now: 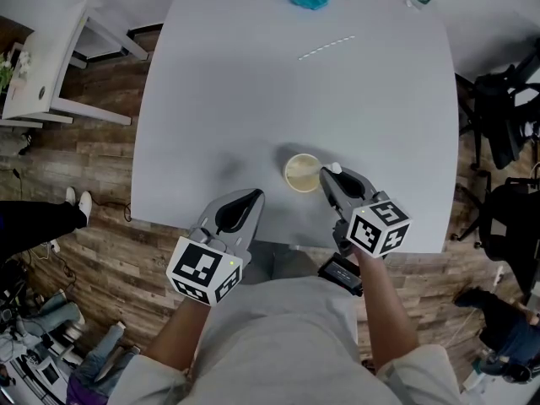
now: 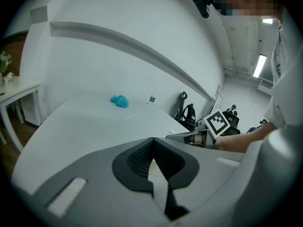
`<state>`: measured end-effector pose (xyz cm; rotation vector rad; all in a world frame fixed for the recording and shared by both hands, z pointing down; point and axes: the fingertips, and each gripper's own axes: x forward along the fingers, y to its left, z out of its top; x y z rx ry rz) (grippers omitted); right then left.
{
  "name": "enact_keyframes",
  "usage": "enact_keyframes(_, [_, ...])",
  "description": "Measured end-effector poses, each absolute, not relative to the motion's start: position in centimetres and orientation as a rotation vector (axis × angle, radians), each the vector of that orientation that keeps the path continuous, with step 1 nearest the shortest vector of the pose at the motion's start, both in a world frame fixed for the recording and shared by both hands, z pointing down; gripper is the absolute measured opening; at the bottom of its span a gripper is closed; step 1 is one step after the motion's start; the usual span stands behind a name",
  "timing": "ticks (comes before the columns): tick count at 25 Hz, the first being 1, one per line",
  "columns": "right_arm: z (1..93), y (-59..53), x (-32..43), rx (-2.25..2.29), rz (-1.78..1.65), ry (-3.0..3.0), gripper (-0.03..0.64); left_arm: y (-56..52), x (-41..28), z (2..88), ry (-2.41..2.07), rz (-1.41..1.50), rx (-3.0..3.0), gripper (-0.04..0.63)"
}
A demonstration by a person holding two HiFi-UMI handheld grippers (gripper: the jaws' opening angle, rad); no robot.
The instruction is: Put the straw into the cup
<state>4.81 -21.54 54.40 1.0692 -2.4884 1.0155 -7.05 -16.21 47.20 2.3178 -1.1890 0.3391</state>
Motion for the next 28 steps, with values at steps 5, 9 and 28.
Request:
enact_keyframes(5, [54.4,-21.4,4.9,1.069,1.016,-2.485,0.078,-16.2,-7.0,47.0,-1.188,0.336,2.319,0.020])
enact_keyframes(9, [54.6,-21.4,5.0,1.072,1.019,-2.479,0.106,-16.1,-7.0,47.1,-1.188,0.333,2.320,0.020])
enact_keyframes(28, [54.2,-19.9,6.8,1.156,1.017,-2.448,0.160,-15.4,-6.2,46.0,-1.150,0.333,2.371,0.020])
